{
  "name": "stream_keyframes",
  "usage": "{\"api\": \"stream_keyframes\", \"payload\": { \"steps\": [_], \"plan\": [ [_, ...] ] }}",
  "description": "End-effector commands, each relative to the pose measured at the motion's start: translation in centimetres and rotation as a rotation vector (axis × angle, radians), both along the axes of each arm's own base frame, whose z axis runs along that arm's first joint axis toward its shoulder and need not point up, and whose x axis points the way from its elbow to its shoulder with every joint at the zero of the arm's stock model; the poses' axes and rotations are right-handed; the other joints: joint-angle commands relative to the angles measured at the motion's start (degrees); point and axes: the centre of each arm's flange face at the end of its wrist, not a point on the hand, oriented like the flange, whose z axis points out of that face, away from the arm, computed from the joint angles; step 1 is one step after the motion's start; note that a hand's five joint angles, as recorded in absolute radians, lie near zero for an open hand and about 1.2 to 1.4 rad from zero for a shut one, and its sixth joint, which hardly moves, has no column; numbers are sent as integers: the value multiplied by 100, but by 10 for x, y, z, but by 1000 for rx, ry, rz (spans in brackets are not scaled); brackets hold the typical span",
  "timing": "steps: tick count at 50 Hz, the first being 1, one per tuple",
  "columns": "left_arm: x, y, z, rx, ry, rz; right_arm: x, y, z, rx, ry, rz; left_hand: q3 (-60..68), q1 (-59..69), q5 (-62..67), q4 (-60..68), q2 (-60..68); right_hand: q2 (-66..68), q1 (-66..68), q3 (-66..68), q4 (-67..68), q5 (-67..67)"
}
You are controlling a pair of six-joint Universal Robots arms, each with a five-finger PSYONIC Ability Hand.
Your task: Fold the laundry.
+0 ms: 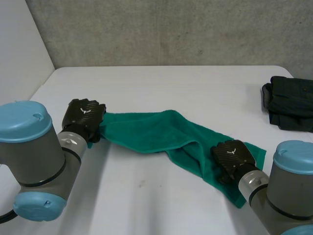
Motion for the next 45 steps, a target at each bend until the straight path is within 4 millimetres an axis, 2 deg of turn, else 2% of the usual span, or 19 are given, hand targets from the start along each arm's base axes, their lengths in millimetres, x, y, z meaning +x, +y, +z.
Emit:
{"api": "stream_keyframes", "payload": {
  "steps": [1, 5, 6, 9, 10, 13, 14, 18, 22, 23, 26, 27, 28, 31, 32, 34, 36, 38, 45],
  "plan": [
    [1, 2, 8, -15, 8, -1, -7, -12, 6, -18, -1, -27, 1197, 1301, 1707, 1135, 1178, 1427, 2604, 1398, 1360, 3169],
    [5, 9, 32, -53, 27, 1, -11, -21, 27, -42, -2, -18, 1197, 1301, 1707, 1135, 1178, 1427, 2604, 1398, 1360, 3169],
    [7, 12, 44, -74, 39, 1, -13, -26, 46, -75, -6, -19, 1197, 1301, 1707, 1135, 1178, 1427, 2604, 1398, 1360, 3169],
    [11, 18, 65, -113, 66, 4, -21, -33, 78, -120, -8, -33, 1197, 1301, 1707, 1135, 1178, 1427, 2604, 1398, 1360, 3169],
    [15, 22, 81, -147, 91, 10, -27, -36, 98, -138, -10, -44, 1197, 1301, 1707, 1135, 1178, 1427, 2604, 1398, 1360, 3169],
    [23, 27, 104, -190, 125, 25, -31, -39, 127, -160, -25, -42, 1197, 1301, 1707, 1135, 1178, 1427, 2604, 1398, 1360, 3169],
    [29, 30, 118, -216, 145, 38, -33, -42, 146, -182, -34, -36, 1197, 1301, 1707, 1135, 1178, 1427, 2604, 1398, 1360, 3169],
    [36, 40, 140, -242, 175, 25, -40, -46, 188, -236, -50, -32, 1197, 1301, 1707, 1135, 1178, 1427, 2604, 1398, 1360, 3169],
    [38, 41, 139, -209, 176, -5, -42, -44, 208, -222, -54, -7, 1197, 1301, 1707, 1135, 1178, 1427, 2604, 1398, 1360, 3169],
    [38, 41, 136, -198, 175, -9, -43, -43, 209, -210, -51, -3, 1197, 1301, 1707, 1135, 1178, 1427, 2604, 1398, 1360, 3169],
    [38, 40, 126, -151, 173, -14, -45, -41, 192, -111, -44, 2, 1197, 1301, 1707, 1135, 1178, 1349, 2527, 1321, 1283, 3092],
    [38, 39, 122, -136, 172, -11, -44, -40, 184, -75, -40, 3, 1197, 1301, 1707, 1135, 1178, 166, 1344, 138, 99, 1909],
    [36, 34, 112, -97, 172, -9, -44, -38, 165, -6, -39, 0, 1197, 1301, 1707, 1135, 1178, -1927, -750, -1956, -1994, -185],
    [33, 28, 104, -62, 189, -4, -41, -35, 135, 65, -44, 2, 1197, 1301, 1707, 1135, 1178, -3022, -1844, -3050, -3089, -1279],
    [31, 25, 105, -59, 206, -5, -34, -28, 120, 86, -70, 8, 1197, 1301, 1707, 1135, 1178, -3857, -2680, -3886, -3924, -2115],
    [28, 24, 117, -90, 243, -14, -18, -8, 99, 135, -142, 36, 1197, 1301, 1707, 1135, 1178, -4570, -3393, -4599, -4637, -2828],
    [25, 22, 135, -132, 281, -23, -10, 6, 85, 168, -209, 42, 1197, 1301, 1707, 1135, 1178, -4572, -3395, -4601, -4639, -2830],
    [24, 21, 145, -147, 301, -28, -4, 19, 74, 206, -268, 47, 1197, 1301, 1707, 1135, 1178, -4639, -3462, -4668, -4706, -2897],
    [16, 31, 179, -186, 409, -71, 17, 37, 53, 242, -374, 81, 1197, 1301, 1707, 1135, 1178, -4589, -3412, -4618, -4656, -2847]
  ]
}}
